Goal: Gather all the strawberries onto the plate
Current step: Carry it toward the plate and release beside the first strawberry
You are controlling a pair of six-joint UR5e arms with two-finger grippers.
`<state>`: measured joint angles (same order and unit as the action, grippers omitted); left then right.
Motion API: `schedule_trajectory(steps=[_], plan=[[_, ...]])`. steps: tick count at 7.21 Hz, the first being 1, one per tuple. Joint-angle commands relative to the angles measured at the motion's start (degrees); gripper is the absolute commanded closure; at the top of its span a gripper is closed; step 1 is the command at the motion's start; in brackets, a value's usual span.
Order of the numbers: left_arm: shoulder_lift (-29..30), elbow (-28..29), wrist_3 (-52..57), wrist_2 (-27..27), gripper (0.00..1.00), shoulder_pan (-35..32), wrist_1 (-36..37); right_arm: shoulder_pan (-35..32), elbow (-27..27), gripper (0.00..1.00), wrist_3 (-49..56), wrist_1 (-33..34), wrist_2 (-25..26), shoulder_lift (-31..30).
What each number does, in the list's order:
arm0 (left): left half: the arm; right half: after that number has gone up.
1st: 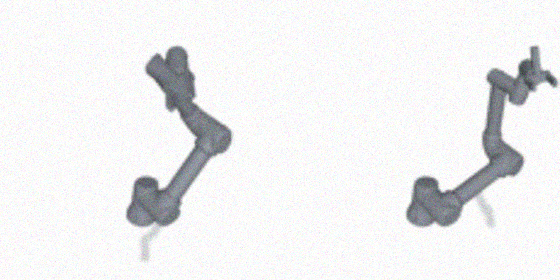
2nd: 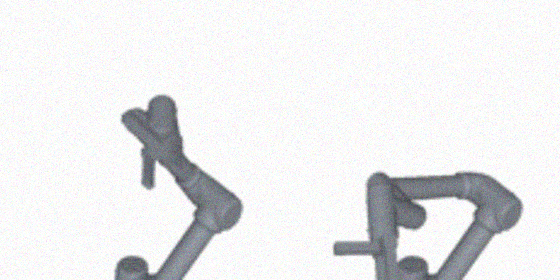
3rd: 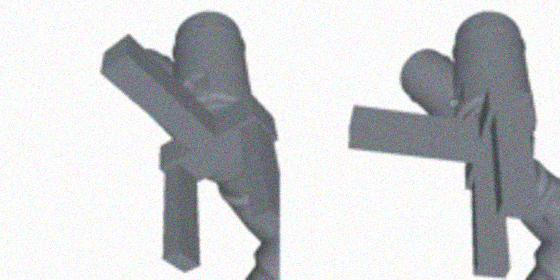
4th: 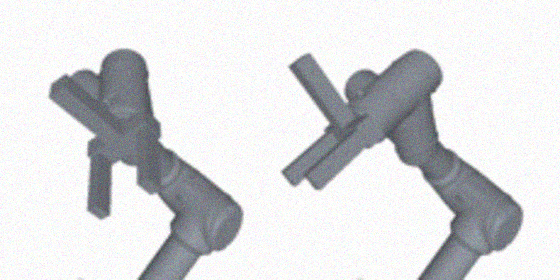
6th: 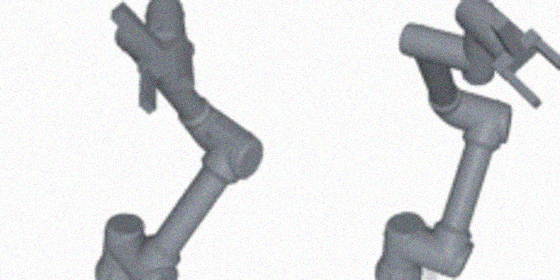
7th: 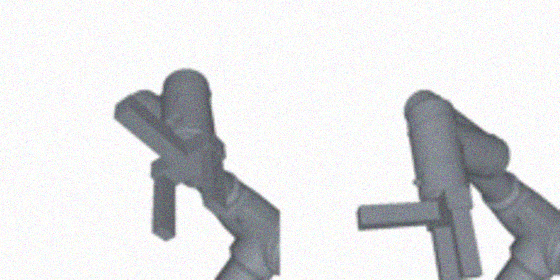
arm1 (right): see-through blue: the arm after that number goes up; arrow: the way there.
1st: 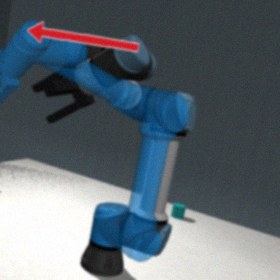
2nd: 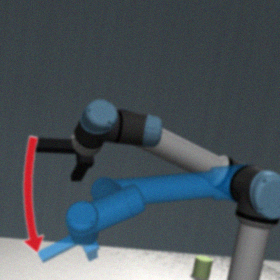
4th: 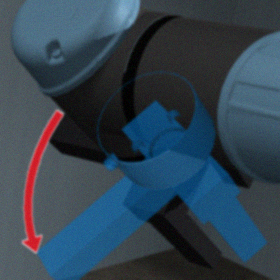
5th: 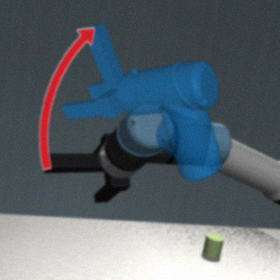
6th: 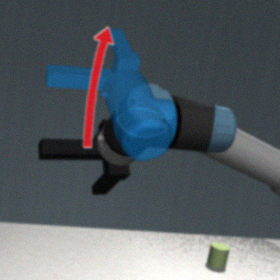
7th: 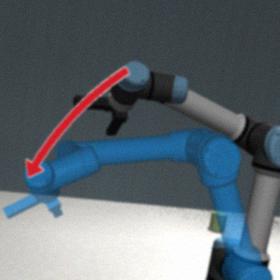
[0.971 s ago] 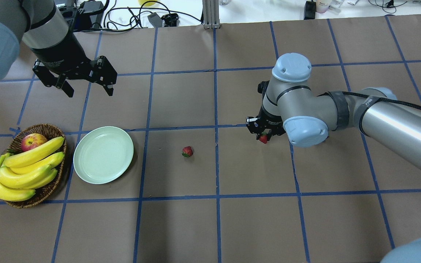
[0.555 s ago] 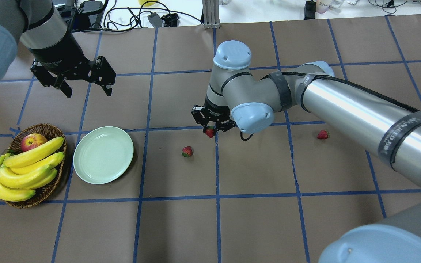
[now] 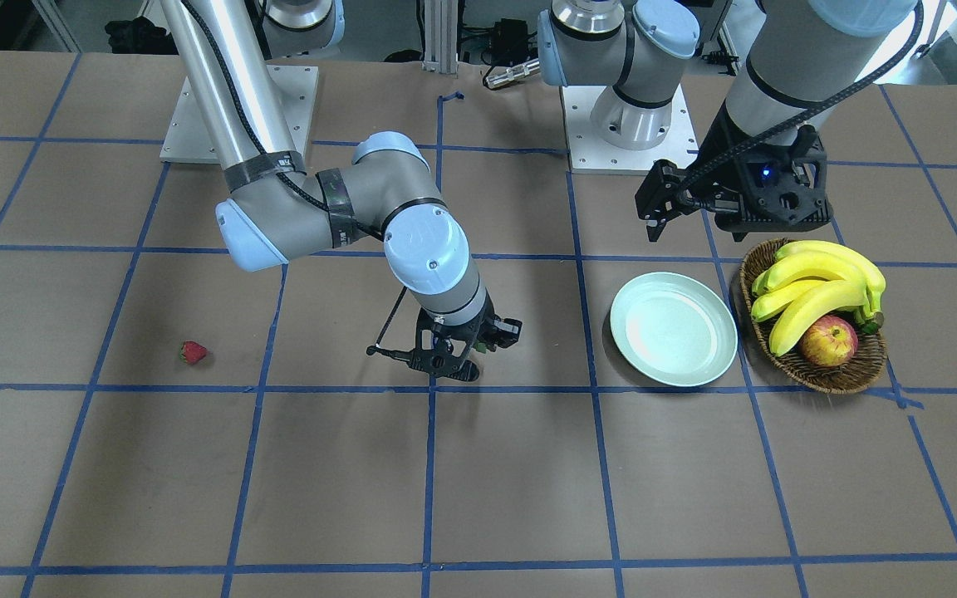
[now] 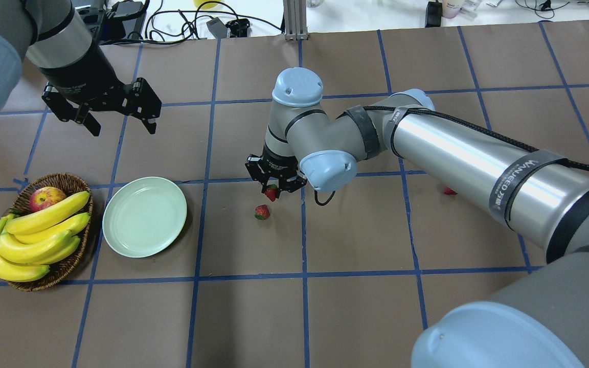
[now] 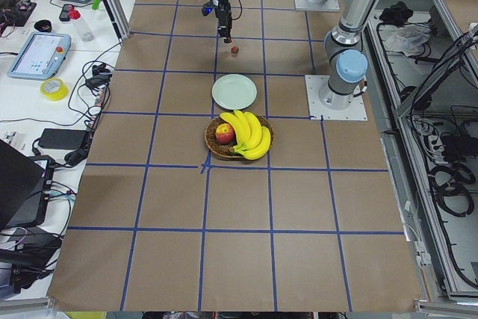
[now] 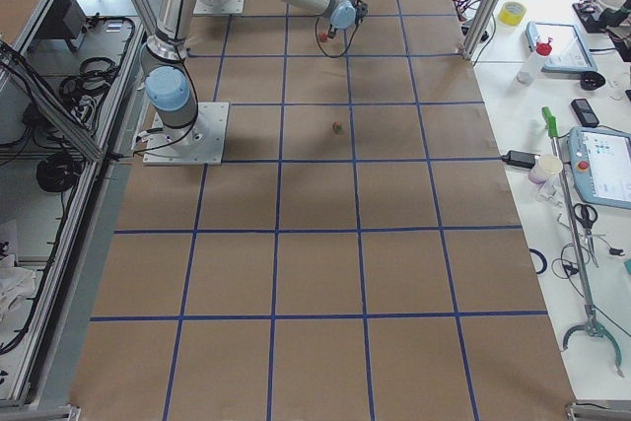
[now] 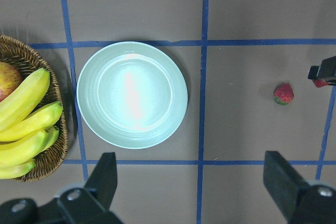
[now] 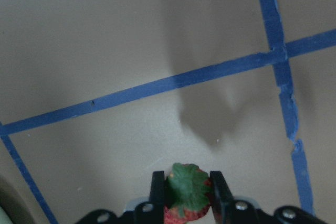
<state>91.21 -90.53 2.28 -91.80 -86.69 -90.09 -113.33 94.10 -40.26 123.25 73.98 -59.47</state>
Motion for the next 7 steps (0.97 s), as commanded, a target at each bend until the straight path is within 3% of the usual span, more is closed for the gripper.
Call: schedule_trajectory(steps=[1, 3, 5, 7], plan=[[0.02, 0.00, 0.00, -0.13, 0.00, 0.12, 0.00, -0.40, 0.21, 0.03, 0.00, 0.06, 0.81, -0.21], [0.28, 0.00, 0.00, -0.05, 0.00, 0.12, 0.00, -0.49, 0.30, 0.00, 0.35, 0.06, 1.69, -0.39], [0.10, 0.00, 0.00, -0.13, 0.00, 0.12, 0.00, 0.64, 0.73, 0.00, 6.99, -1.34, 14.48, -4.23], [0.02, 0.00, 0.09, -0.13, 0.00, 0.12, 0.00, 10.08, 1.87, 0.00, 17.17, -7.46, 17.34, -8.62]])
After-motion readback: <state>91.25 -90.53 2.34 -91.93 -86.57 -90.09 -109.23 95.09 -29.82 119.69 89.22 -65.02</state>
